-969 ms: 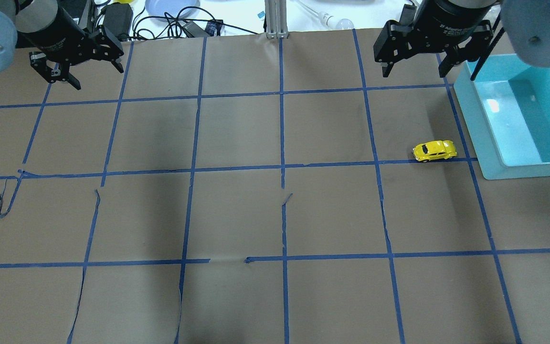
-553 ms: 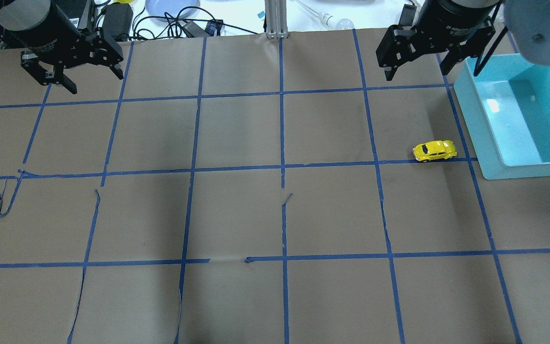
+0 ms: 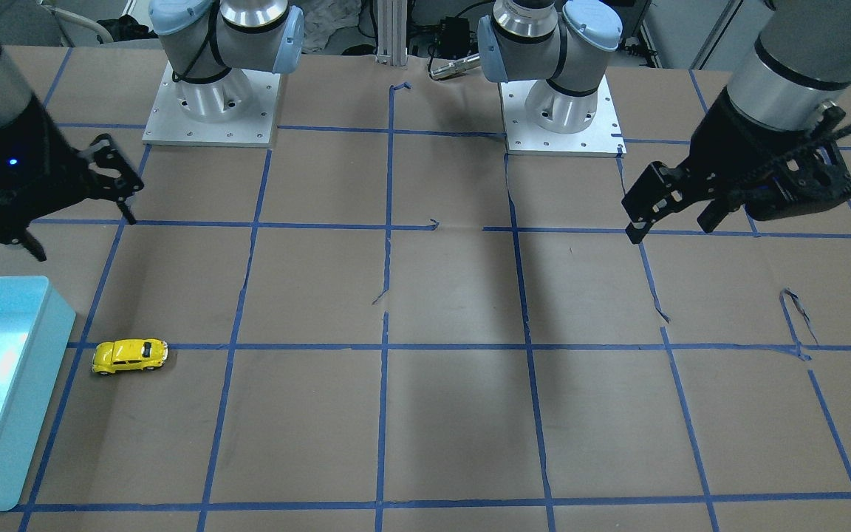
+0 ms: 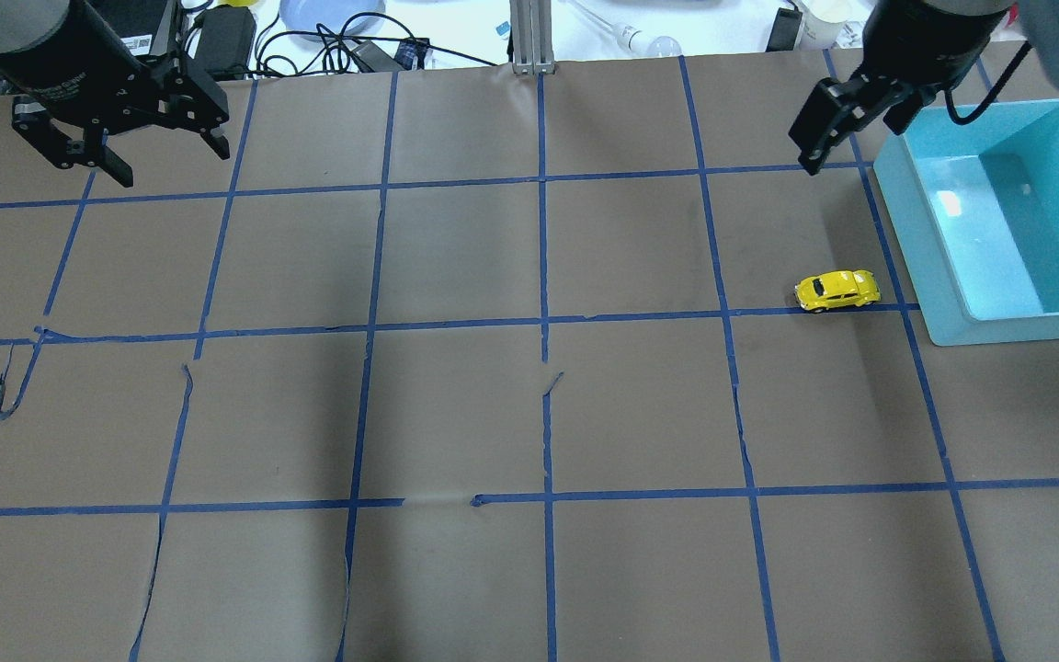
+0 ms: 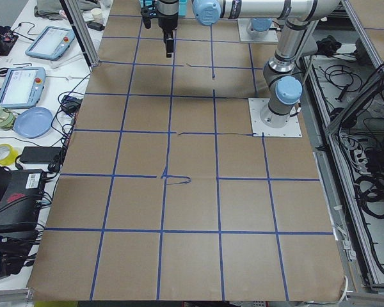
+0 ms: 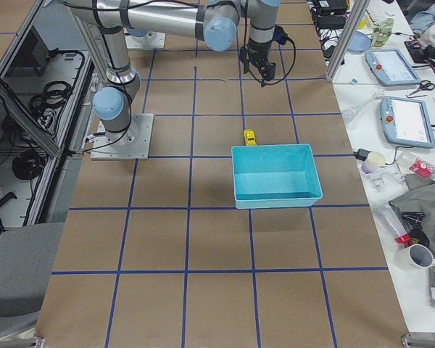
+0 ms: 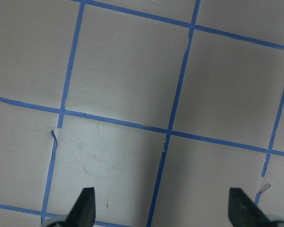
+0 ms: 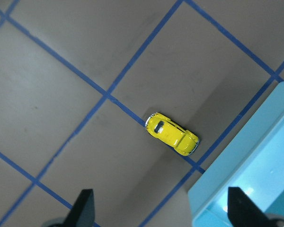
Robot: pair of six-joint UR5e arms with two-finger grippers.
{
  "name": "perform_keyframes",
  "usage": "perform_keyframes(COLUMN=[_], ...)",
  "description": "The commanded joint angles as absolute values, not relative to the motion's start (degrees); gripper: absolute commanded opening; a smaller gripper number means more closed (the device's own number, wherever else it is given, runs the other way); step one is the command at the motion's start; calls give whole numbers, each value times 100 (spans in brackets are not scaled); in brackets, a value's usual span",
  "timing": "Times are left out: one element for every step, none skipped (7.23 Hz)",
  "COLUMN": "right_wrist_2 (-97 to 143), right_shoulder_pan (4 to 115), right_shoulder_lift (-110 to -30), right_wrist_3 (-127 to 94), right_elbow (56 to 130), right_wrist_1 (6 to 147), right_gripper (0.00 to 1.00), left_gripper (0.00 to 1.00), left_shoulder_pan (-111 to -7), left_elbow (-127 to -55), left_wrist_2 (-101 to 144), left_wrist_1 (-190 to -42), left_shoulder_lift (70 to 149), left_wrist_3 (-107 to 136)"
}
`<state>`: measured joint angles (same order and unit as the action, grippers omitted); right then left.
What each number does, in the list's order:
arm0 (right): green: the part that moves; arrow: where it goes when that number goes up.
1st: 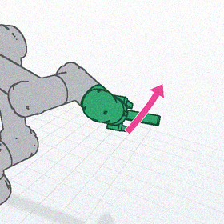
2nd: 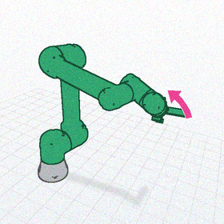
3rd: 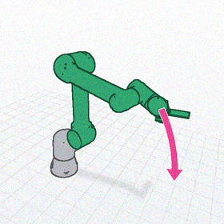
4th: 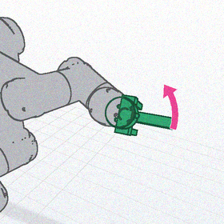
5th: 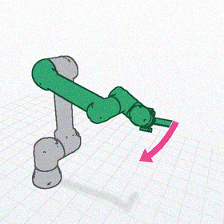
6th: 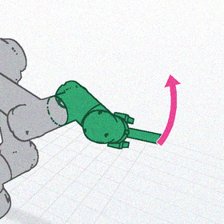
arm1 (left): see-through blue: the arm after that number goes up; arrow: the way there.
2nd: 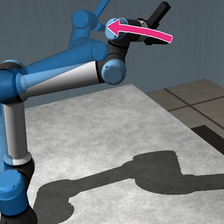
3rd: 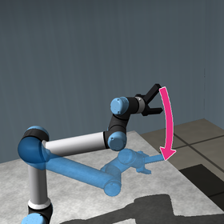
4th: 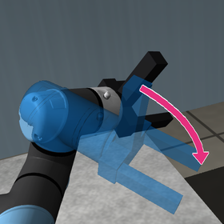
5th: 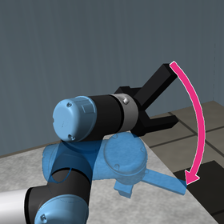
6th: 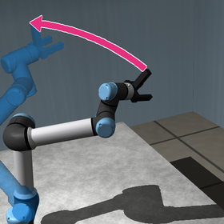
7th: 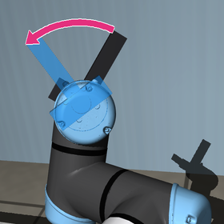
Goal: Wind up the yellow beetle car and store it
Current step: 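Move the right gripper over the yellow car near the blue bin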
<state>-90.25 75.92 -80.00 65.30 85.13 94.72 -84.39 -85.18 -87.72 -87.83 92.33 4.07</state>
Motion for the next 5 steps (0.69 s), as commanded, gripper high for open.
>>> perform_keyframes(right_wrist_2=[-9220, -9141, -8845, -8816, -8807], right_shoulder_pan=[7427, 7479, 7479, 7506, 7558], right_shoulder_lift=[-7316, -7182, -7181, -7224, -7155], right_wrist_3=[8983, 9505, 10084, 10299, 10710], right_elbow=[8752, 9085, 9584, 10180, 10604], right_wrist_1=[10461, 10946, 11525, 12349, 13132], right_gripper=[100, 100, 96, 98, 98], left_gripper=[100, 100, 100, 100, 100], left_shoulder_pan=[-8814, -8859, -8842, -8816, -8798], left_elbow=[-8691, -8797, -8833, -8850, -8842], left_wrist_2=[-8902, -8947, -8973, -9113, -9323], left_wrist_1=[-8815, -8815, -8815, -8815, -8772], left_shoulder_lift=[9176, 9115, 9036, 9018, 9026], left_wrist_3=[-14, -78, -88, -97, -88])
